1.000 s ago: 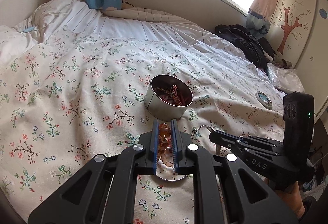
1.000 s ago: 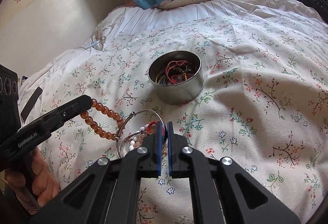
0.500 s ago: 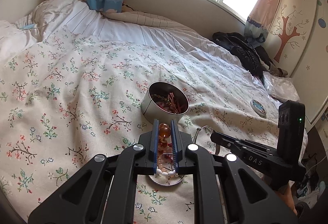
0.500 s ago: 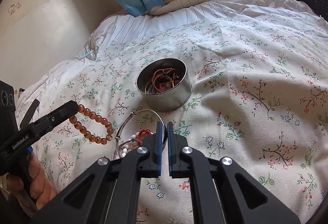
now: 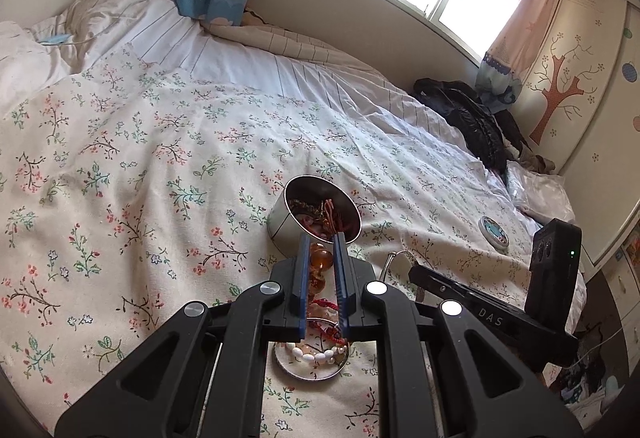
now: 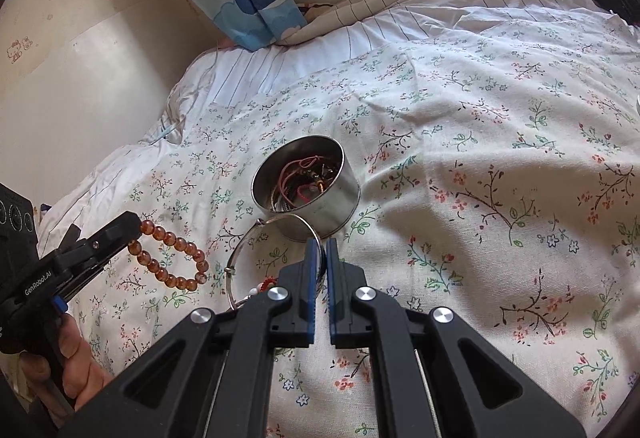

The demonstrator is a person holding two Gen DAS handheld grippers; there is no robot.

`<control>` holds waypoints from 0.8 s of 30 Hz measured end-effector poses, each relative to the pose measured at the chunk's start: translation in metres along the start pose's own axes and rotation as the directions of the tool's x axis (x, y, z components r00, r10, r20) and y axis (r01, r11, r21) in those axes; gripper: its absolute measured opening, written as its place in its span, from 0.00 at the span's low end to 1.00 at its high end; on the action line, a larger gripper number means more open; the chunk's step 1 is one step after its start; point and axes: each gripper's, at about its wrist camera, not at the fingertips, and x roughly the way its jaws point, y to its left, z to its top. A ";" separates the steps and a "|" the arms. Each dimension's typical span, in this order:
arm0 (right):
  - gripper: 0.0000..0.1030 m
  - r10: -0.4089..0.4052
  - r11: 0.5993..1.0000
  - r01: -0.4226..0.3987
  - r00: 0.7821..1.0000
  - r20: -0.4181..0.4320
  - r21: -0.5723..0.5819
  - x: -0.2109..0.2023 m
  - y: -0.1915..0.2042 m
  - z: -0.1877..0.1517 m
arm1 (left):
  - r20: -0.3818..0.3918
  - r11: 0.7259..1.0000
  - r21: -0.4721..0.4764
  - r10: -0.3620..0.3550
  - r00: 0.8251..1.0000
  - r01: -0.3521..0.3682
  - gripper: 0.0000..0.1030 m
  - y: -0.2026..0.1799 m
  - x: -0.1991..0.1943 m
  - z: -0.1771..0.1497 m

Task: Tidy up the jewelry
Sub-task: 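Carry the amber beads and silver wire bangle over the silver tin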

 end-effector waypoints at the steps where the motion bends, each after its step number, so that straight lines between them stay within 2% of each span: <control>1: 0.05 0.002 1.000 -0.002 1.000 0.005 0.003 0.000 -0.001 0.002 | 0.003 1.000 0.004 0.001 1.000 -0.001 0.10 -0.002 0.001 0.001; 15: 0.05 -0.017 1.000 0.015 0.997 0.069 0.026 0.004 -0.005 0.022 | 0.042 1.000 0.014 -0.014 0.999 0.014 0.10 -0.026 0.018 0.019; 24: 0.05 -0.032 0.999 0.031 0.996 0.082 0.013 0.014 -0.003 0.035 | 0.070 1.000 0.007 -0.028 0.997 0.027 0.10 -0.031 0.025 0.031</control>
